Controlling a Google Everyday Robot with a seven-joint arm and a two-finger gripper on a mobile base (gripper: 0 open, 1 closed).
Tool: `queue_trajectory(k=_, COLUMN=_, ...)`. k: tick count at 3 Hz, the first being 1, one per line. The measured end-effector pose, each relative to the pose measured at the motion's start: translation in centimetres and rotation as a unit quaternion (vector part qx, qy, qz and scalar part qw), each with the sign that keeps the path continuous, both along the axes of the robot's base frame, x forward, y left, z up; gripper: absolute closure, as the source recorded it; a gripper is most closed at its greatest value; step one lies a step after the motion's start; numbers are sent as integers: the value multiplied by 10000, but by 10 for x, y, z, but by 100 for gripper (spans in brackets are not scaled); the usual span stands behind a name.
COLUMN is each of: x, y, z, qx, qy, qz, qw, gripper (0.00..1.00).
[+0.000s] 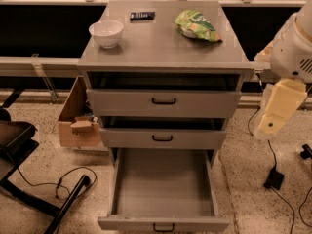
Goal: Close bottom drawer
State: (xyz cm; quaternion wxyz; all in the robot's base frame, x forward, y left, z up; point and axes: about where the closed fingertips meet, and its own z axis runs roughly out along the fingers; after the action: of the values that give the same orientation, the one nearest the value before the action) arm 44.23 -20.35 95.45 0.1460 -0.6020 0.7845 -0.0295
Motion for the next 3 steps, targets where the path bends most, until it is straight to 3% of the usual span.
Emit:
queue_trajectory(k=1, x=-2, y=17, z=-43, qx=31, qy=102, qz=-134, qw=9999, gripper=0)
queue_trajectory(k=3, x=-5, y=46, z=-185, qx=-7, qy=259, qz=-332, qw=9991, gripper=0)
